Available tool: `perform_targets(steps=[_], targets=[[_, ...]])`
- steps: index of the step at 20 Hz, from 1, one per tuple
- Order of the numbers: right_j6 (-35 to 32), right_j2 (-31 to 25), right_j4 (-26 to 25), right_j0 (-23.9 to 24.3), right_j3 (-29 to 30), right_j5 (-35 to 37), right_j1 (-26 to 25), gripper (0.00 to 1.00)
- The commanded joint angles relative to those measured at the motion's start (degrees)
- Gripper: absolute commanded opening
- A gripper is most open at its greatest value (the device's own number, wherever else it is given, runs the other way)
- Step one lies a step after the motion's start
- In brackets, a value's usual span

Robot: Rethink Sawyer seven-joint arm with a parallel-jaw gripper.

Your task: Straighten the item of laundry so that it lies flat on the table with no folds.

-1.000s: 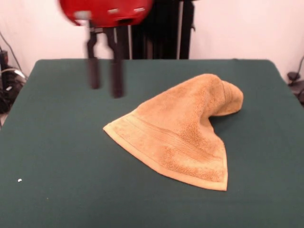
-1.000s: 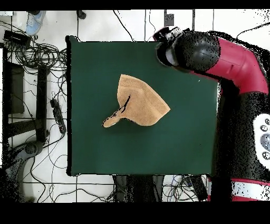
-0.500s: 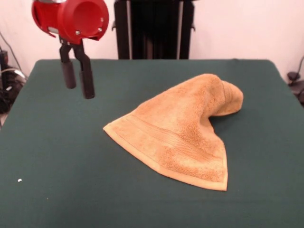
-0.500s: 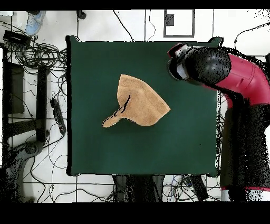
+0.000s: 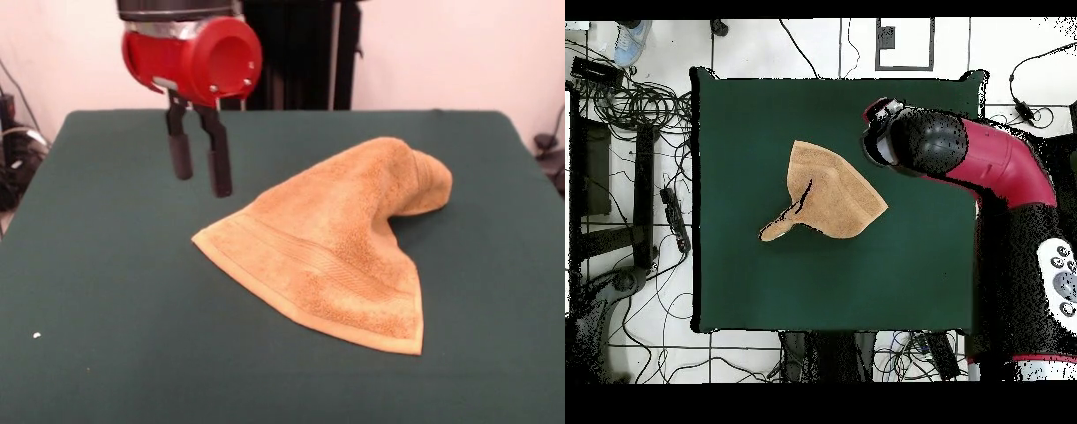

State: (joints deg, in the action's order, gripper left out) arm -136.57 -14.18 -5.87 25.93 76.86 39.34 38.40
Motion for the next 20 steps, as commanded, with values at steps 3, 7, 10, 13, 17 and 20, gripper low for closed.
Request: perform_targets(steps=[3,7,10,13,17,20], targets=[[1.6,-7.43,0.87,-3.48,10.12,-4.92,-3.01,1.0],[2.62,-8.02,0.84,-3.05,9.23,-5.67,-4.72,1.0],[2.48,-8.69,1.03,-2.67,9.3,-6.77,-5.69,1.0],[2.17,-9.7,1.13,-2.16,9.64,-8.62,-6.78,1.0],[3.33,-10.67,0.7,-1.21,9.12,-9.48,-8.39,1.0],[3.55,-11.49,0.26,-0.41,9.12,-10.72,-9.63,1.0]])
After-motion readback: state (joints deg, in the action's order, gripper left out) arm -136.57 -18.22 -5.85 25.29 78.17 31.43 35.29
